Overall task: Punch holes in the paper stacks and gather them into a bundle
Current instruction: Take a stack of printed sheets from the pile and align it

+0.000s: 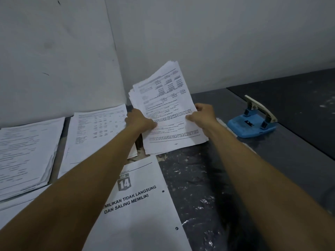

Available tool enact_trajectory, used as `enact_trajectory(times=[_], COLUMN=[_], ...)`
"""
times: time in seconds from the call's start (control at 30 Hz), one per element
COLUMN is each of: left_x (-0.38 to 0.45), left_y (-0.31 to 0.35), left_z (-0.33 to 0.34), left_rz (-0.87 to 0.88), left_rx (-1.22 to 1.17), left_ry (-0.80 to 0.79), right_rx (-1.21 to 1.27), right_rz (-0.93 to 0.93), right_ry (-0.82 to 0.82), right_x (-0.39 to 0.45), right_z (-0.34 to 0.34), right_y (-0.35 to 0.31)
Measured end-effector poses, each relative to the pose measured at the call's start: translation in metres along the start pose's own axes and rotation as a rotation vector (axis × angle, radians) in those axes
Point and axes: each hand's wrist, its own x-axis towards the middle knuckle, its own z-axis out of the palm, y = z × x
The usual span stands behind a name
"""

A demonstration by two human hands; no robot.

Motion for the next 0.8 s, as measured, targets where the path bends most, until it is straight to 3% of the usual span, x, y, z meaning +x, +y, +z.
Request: enact_trajectory(times=[0.17, 0.57, 0.8], left_x=[-0.002, -0.042, -0.057], left_y=[0.006, 0.068, 0.062], left_z=[-0.012, -0.064, -0.069], left_rz=[-0.012, 0.43, 0.447], left_rx=[-0.629, -0.655, -0.637], left_ry=[0.058, 0.242, 0.166], right_rx=[0.13, 0.235, 0.303], right_rz=[-0.019, -0.208, -0.269], right_ry=[-0.033, -0.01, 0.002], right_x=[-0.009, -0.043, -0.056], right_z=[-0.015, -0.047, -0.046], right_y=[0.0, -0.056, -0.064])
